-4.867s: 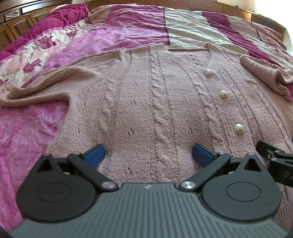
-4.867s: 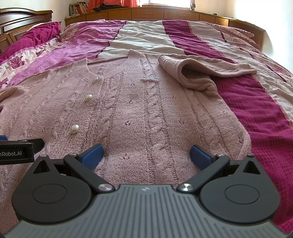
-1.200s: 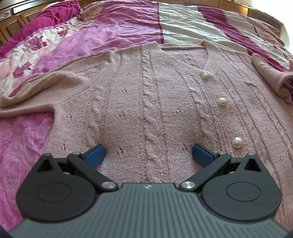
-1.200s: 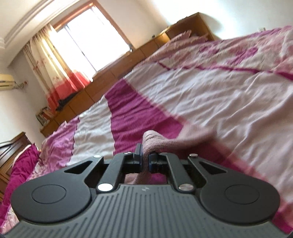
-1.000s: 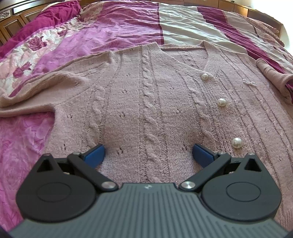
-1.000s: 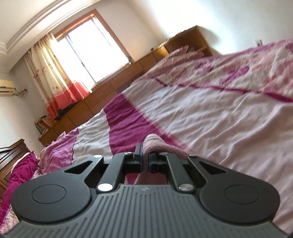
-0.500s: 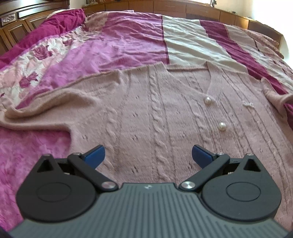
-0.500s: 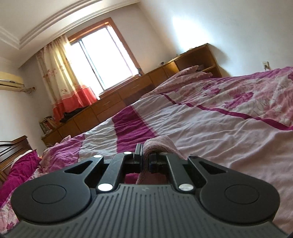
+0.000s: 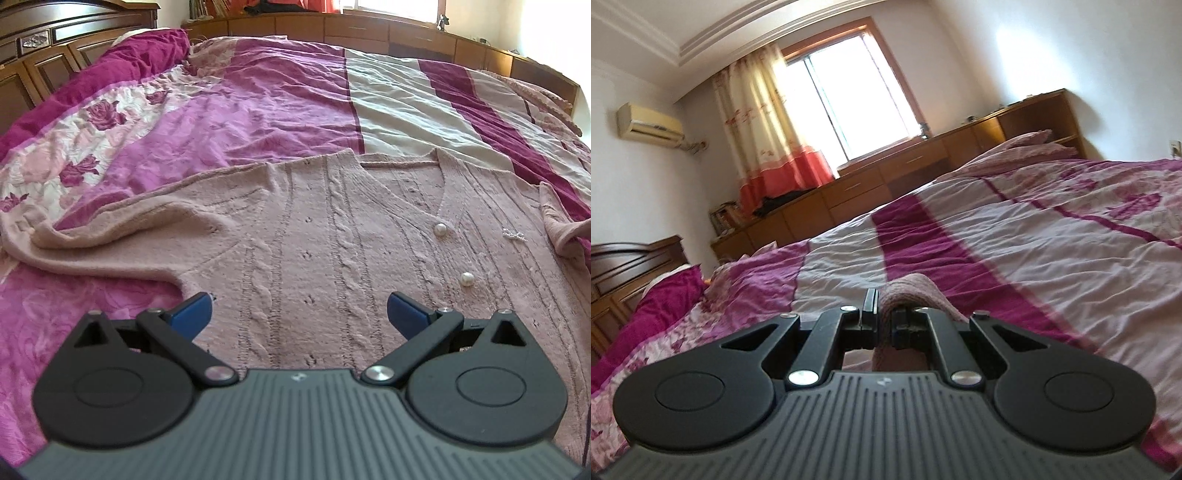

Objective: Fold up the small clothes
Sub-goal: 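Lift the sleeve with the right gripper and lay it across the cardigan front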

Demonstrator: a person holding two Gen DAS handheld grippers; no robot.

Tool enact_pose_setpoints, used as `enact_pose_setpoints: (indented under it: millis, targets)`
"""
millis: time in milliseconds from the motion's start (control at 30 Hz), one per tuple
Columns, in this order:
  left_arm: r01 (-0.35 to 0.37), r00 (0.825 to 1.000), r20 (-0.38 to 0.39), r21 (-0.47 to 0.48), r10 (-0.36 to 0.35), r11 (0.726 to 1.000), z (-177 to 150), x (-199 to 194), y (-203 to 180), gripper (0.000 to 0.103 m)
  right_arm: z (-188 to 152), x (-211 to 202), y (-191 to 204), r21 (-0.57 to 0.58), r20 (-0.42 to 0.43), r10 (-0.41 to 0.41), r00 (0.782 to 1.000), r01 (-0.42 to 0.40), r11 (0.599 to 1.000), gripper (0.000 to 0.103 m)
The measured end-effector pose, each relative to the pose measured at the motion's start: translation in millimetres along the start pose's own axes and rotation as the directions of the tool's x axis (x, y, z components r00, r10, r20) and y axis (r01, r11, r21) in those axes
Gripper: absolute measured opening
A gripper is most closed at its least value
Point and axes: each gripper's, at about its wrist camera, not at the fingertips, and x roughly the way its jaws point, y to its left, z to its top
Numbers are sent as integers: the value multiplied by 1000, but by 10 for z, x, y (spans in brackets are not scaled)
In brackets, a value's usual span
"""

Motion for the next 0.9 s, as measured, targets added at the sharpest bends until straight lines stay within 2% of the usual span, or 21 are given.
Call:
enact_pose_setpoints:
  millis: [333, 533, 900]
  targets:
    - [-5, 1000, 14, -20, 5, 1000, -12, -37, 102, 103, -151, 119, 561, -70, -46, 67, 997, -70, 995, 6]
    - [-8, 1000, 21, -30, 8, 1000, -14, -43, 156, 103, -351, 258, 903, -123, -109, 100, 989, -113, 986, 6]
    - [-11, 1000, 15, -43, 11, 999, -52, -5, 239, 103, -1004, 578, 1271, -157, -280, 123, 952, -172, 972, 6]
